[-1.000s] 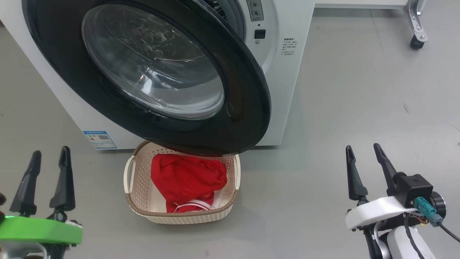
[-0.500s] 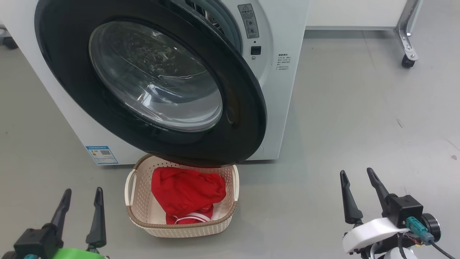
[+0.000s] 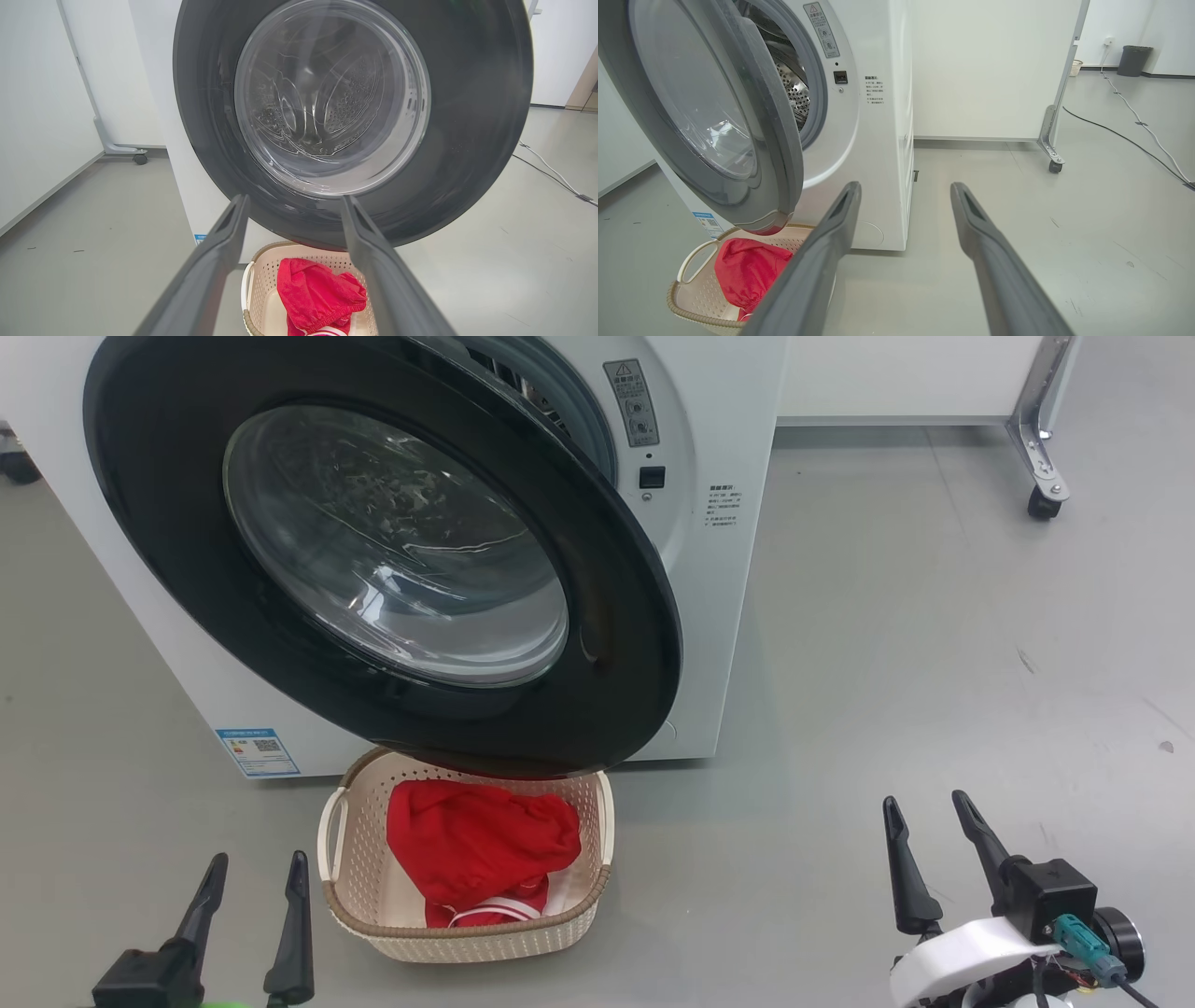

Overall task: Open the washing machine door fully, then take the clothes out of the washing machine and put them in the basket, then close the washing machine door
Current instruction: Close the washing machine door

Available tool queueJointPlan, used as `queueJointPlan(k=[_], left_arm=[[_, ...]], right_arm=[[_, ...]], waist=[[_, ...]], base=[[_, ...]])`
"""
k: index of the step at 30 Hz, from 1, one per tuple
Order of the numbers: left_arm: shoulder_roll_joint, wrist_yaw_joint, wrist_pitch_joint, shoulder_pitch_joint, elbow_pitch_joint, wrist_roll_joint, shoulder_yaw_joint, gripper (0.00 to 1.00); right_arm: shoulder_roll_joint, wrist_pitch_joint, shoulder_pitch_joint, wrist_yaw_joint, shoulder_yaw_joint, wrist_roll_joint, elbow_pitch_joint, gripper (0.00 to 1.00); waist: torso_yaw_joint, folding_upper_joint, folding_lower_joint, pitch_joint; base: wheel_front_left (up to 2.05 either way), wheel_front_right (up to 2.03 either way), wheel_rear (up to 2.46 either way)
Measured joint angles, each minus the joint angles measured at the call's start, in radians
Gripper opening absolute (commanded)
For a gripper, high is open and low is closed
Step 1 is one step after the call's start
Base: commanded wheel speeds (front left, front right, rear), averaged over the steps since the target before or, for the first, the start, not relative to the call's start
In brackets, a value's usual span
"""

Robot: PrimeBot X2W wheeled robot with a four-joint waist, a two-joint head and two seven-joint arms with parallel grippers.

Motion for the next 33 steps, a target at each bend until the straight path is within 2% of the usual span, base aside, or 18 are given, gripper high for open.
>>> queueJointPlan(k=[23, 25, 26, 33], left_arm=[[-0.014, 0.022, 0.0, 0.006, 0.016, 0.023, -0.009, 1.0], [-0.014, 0.023, 0.0, 0.006, 0.016, 0.023, -0.009, 1.0], [-0.014, 0.023, 0.0, 0.006, 0.016, 0.023, -0.009, 1.0], [-0.018, 0.026, 0.0, 0.006, 0.012, 0.024, -0.01, 1.0]], right_arm=[[0.002, 0.0, 0.001, -0.008, 0.001, 0.0, -0.014, 0.99], [0.003, 0.0, 0.001, -0.008, 0.001, 0.0, -0.014, 0.37], [0.003, 0.0, 0.001, -0.008, 0.001, 0.0, -0.015, 0.0], [0.005, 0.0, 0.001, -0.008, -0.001, 0.0, -0.024, 0.0]], waist=[[-0.01, 0.0, 0.0, 0.005], [-0.01, 0.0, 0.0, 0.005], [-0.01, 0.0, 0.0, 0.006], [-0.009, 0.0, 0.0, 0.015]], base=[[0.0, 0.0, 0.0], [0.0, 0.0, 0.0], [0.0, 0.0, 0.0], [0.0, 0.0, 0.0]])
